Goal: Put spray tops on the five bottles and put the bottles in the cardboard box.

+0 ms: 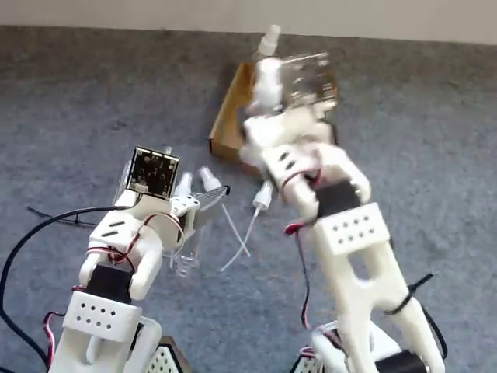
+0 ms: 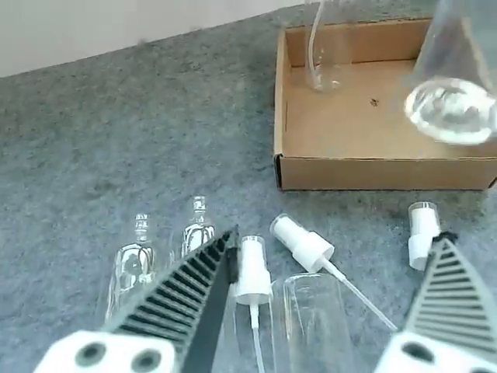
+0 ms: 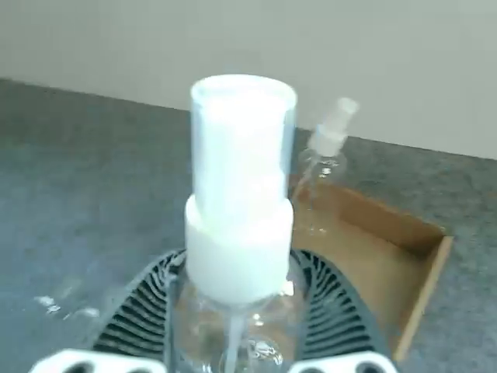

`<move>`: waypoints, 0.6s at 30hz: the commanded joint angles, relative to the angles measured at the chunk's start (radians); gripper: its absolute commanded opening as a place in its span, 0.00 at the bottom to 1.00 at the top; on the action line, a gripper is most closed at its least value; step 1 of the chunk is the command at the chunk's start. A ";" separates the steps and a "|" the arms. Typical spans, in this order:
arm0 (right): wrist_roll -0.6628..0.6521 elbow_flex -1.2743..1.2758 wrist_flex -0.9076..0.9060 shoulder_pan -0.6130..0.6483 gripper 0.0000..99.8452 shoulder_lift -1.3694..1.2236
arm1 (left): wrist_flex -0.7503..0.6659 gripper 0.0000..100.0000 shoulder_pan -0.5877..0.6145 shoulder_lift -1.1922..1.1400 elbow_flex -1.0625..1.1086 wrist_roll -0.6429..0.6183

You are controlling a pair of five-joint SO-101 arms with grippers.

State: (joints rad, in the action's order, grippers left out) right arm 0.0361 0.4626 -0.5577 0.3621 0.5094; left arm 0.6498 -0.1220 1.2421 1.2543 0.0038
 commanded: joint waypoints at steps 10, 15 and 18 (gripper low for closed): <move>-0.002 -0.437 0.295 -0.229 0.00 -0.581 | -0.025 0.34 0.001 0.007 0.016 0.002; -0.106 -0.570 0.389 -0.251 0.00 -0.782 | -0.026 0.34 0.001 0.004 0.016 0.002; -0.127 -0.610 0.437 -0.249 0.00 -0.874 | -0.026 0.34 0.001 0.002 0.016 0.002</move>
State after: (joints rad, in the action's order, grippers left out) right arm -0.0637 -0.0514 -0.1818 0.1243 -0.3314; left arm 0.6498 -0.1220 1.2421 1.2758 0.0038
